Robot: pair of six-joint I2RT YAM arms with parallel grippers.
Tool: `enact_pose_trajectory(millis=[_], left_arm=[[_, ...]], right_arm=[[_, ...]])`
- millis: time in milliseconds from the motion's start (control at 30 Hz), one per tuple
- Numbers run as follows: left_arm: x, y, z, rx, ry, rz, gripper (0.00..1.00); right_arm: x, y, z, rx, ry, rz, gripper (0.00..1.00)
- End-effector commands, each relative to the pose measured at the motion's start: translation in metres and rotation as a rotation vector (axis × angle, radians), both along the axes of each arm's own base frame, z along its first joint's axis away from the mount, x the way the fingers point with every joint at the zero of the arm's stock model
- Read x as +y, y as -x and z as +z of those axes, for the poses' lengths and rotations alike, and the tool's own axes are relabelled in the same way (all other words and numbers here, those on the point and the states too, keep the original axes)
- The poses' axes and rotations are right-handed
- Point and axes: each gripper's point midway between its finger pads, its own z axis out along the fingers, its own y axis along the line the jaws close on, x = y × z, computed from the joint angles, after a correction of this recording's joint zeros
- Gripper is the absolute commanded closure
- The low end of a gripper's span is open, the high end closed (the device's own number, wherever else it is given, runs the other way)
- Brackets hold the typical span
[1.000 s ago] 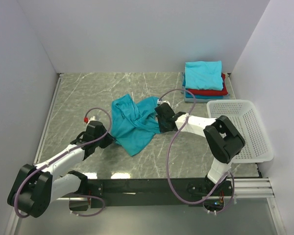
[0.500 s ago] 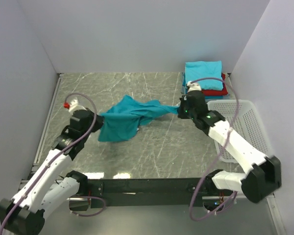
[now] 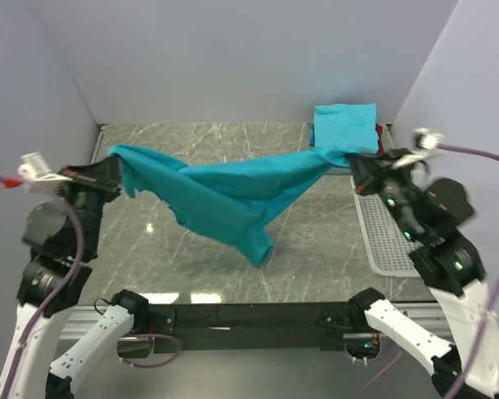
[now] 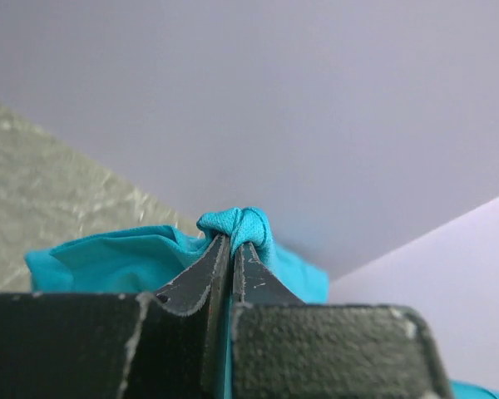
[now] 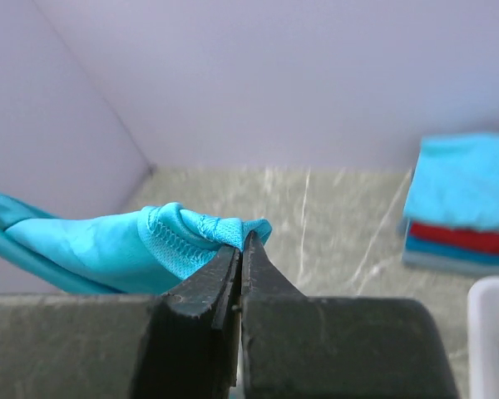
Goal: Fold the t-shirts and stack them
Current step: Flatten the tshirt out
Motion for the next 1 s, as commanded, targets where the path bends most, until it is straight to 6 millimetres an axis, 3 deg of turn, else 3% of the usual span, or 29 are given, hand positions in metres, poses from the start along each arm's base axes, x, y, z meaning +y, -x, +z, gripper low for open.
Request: enact_pose_trajectory(millis=[0, 133, 300, 433, 500, 567, 667, 700, 733, 767, 800, 867, 900, 933, 967], left_arm=[[0.032, 0.031, 0.048, -0.112, 0.0, 0.108, 0.94], [0.054, 0.062, 0.072, -0.164, 0.037, 0.163, 0.94], [0.054, 0.092, 0.097, -0.277, 0.06, 0.1, 0.94], [0.052, 0.097, 0.103, -0.289, 0.051, 0.083, 0.94], [0.055, 0.094, 0.104, -0.277, 0.052, 0.103, 0.94], [0.055, 0.077, 0.098, -0.237, 0.047, 0.137, 0.91], [0.064, 0.034, 0.07, -0.099, 0.031, 0.283, 0.87], [0.07, 0.02, 0.056, -0.038, 0.024, 0.356, 0.85], [0.079, -0.006, 0.033, 0.062, -0.014, 0.48, 0.81], [0.082, -0.018, 0.017, 0.13, -0.042, 0.541, 0.8], [0.082, -0.033, 0.0, 0.185, -0.073, 0.583, 0.79], [0.074, -0.085, -0.047, 0.303, -0.162, 0.574, 0.75], [0.094, -0.103, -0.063, 0.334, -0.157, 0.6, 0.71], [0.092, -0.133, -0.097, 0.397, -0.174, 0.545, 0.68], [0.081, -0.16, -0.117, 0.386, -0.152, 0.431, 0.6]], right_arm=[[-0.027, 0.025, 0.036, -0.101, -0.02, -0.069, 1.0], [-0.042, 0.05, 0.068, -0.184, -0.05, -0.078, 1.0], [-0.049, 0.085, 0.107, -0.297, -0.082, -0.032, 1.0], [-0.05, 0.09, 0.113, -0.309, -0.077, -0.021, 1.0], [-0.049, 0.078, 0.104, -0.274, -0.071, -0.048, 1.0], [-0.049, 0.063, 0.092, -0.23, -0.068, -0.084, 1.0], [-0.041, 0.022, 0.054, -0.094, -0.044, -0.148, 1.0], [-0.038, -0.003, 0.025, -0.008, -0.011, -0.201, 1.0], [-0.035, -0.015, 0.008, 0.045, -0.016, -0.216, 1.0], [-0.037, -0.028, -0.01, 0.096, -0.01, -0.248, 1.0], [-0.023, -0.048, -0.052, 0.203, 0.02, -0.208, 1.0], [-0.019, -0.071, -0.095, 0.302, -0.009, -0.18, 1.0], [-0.008, -0.081, -0.153, 0.442, 0.003, -0.13, 1.0], [-0.003, -0.087, -0.181, 0.513, -0.016, -0.111, 1.0], [-0.003, -0.095, -0.201, 0.548, -0.023, -0.105, 0.92]])
